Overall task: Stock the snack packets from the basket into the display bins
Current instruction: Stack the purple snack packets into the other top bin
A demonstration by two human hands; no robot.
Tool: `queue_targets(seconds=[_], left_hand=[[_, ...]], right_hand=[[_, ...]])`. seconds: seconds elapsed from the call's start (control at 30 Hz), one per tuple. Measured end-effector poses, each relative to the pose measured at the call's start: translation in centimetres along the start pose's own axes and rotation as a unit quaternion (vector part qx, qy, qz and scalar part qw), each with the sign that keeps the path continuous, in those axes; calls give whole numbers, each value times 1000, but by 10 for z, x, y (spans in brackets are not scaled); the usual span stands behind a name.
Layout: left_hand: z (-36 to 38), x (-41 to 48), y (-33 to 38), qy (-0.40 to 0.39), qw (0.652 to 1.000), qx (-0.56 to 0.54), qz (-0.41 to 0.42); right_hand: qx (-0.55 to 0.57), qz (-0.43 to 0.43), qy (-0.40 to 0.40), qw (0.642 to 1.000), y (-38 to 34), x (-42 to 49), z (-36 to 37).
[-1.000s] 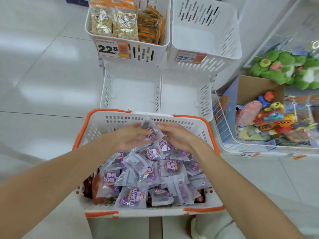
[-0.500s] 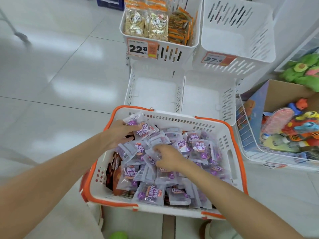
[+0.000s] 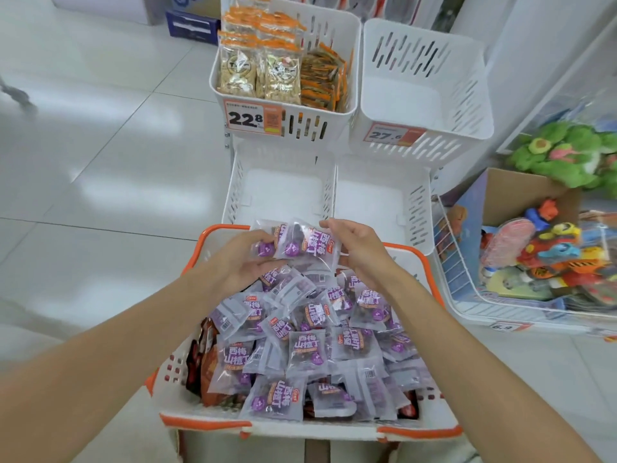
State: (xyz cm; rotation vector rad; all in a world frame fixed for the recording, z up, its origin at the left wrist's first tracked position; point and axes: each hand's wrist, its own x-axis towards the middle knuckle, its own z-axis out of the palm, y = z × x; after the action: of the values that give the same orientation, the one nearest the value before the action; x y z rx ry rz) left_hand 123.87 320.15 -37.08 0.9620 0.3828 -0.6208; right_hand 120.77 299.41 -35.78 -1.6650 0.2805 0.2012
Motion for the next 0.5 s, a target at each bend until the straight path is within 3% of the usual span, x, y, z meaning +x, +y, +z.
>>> queue_targets(seconds=[0.17, 0.37, 0.5], left_hand=[[27, -1, 9, -67, 996, -64, -1], [58, 3, 21, -114, 990, 70, 55], [78, 6, 38, -132, 986, 77, 64]], right_hand=[[24, -3, -4, 1000, -9, 0, -13], [104, -45, 15, 993, -19, -6, -31], [121, -60, 38, 990, -23, -3, -46]])
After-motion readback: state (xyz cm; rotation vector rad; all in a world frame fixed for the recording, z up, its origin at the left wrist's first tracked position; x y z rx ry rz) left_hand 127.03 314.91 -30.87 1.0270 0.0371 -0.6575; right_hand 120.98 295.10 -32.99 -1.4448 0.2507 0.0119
